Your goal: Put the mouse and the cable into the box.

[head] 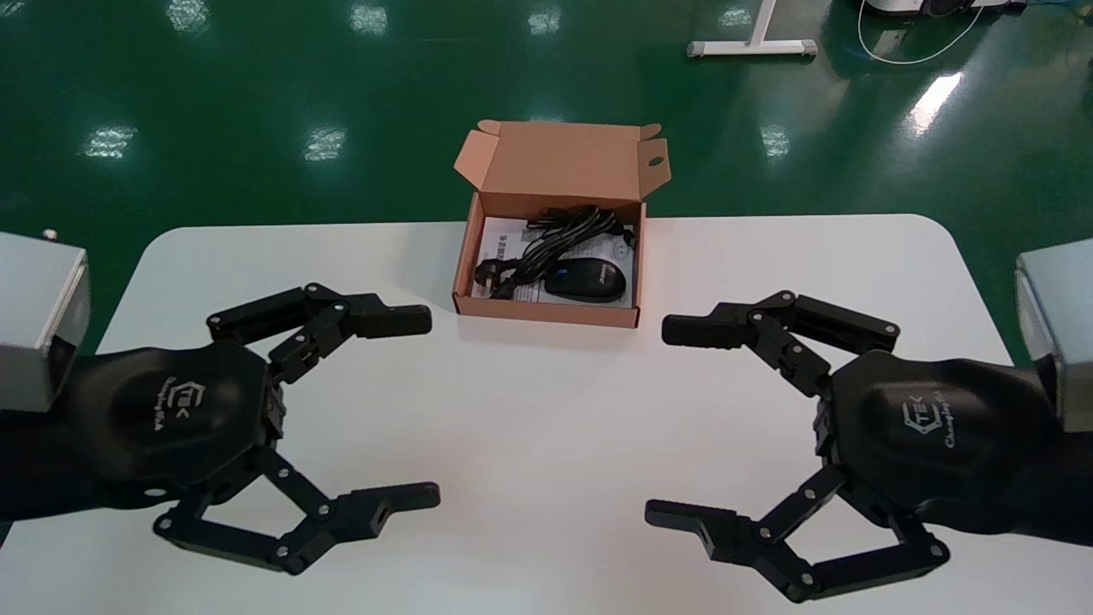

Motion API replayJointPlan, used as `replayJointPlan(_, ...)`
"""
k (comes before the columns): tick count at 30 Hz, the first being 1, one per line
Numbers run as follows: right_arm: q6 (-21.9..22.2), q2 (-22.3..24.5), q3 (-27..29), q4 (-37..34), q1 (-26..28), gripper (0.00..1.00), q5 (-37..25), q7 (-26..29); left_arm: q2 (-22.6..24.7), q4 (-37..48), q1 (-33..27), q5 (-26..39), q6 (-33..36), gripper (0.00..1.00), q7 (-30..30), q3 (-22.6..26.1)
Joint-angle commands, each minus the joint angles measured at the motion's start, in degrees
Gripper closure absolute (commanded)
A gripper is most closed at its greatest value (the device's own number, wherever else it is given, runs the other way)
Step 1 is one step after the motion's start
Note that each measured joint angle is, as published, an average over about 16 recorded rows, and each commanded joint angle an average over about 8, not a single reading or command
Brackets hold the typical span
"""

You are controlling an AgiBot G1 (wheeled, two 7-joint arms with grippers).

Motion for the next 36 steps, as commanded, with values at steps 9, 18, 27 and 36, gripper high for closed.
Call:
replayJointPlan(9,0.0,0.0,0.0,0.0,0.0,0.0,0.0,0.0,0.0,0.0,0.0,0.0,0.0,0.0,0.0,0.0)
replayJointPlan(18,0.0,0.0,0.0,0.0,0.0,0.0,0.0,0.0,0.0,0.0,0.0,0.0,0.0,0.0,0.0,0.0)
replayJointPlan(27,0.0,0.0,0.0,0.0,0.0,0.0,0.0,0.0,0.0,0.0,0.0,0.0,0.0,0.0,0.0,0.0)
replayJointPlan(36,0.0,0.0,0.0,0.0,0.0,0.0,0.0,0.0,0.0,0.0,0.0,0.0,0.0,0.0,0.0,0.0)
